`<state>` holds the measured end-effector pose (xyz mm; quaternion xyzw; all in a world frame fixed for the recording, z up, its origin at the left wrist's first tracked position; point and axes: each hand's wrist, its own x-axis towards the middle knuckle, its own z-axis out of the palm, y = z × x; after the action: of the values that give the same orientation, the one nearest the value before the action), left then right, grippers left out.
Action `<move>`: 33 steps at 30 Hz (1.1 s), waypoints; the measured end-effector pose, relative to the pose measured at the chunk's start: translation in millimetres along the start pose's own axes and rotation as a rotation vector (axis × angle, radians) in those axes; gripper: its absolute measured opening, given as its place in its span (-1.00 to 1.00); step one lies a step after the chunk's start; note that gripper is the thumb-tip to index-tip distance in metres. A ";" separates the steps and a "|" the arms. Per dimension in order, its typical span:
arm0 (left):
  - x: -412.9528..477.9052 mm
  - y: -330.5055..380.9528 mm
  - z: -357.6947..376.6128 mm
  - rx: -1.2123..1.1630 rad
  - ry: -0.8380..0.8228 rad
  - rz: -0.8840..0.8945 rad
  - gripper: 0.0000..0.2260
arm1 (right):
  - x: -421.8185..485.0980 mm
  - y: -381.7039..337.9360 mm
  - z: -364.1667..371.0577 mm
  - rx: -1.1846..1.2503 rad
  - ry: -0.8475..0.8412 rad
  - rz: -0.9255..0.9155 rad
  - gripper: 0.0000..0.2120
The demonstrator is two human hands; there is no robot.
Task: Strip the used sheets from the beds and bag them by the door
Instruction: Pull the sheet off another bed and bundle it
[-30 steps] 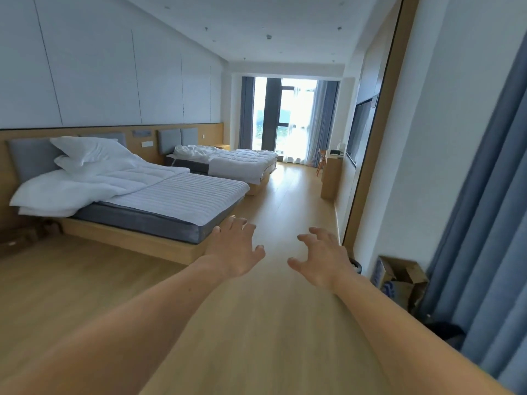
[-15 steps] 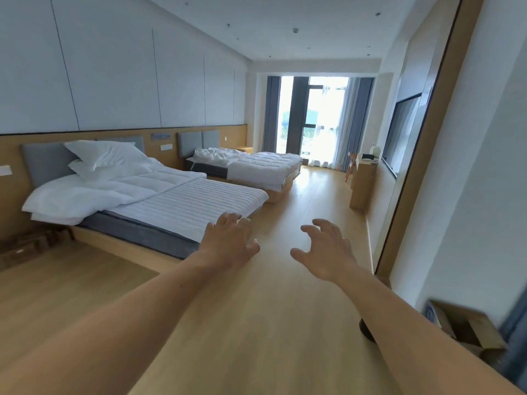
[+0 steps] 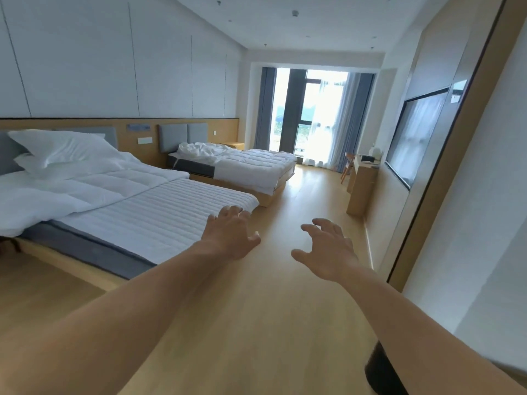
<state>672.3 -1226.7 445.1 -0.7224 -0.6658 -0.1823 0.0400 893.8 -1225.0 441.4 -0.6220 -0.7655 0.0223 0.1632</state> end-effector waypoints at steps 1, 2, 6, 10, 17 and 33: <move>33.3 0.7 8.3 0.005 0.001 0.016 -0.45 | 29.1 10.5 3.3 0.014 0.014 0.021 -0.33; 53.0 1.4 13.3 0.002 0.003 0.025 -0.45 | 45.0 16.8 5.0 0.018 0.026 0.029 -0.33; 137.8 9.4 51.1 0.008 -0.038 0.068 -0.43 | 118.2 49.7 22.1 0.003 0.003 0.054 -0.33; 244.0 21.1 91.2 0.024 -0.016 0.095 -0.43 | 215.8 95.2 38.9 0.019 0.035 0.064 -0.33; 412.8 34.4 143.3 0.043 -0.028 0.056 -0.45 | 391.2 172.3 58.2 0.040 0.018 0.038 -0.33; 782.7 -66.6 254.5 0.006 -0.019 -0.042 -0.46 | 788.7 212.5 136.3 0.024 0.002 -0.033 -0.34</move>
<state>697.4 -401.3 444.0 -0.7097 -0.6819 -0.1741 0.0320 920.3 -397.3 437.3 -0.6074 -0.7751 0.0279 0.1717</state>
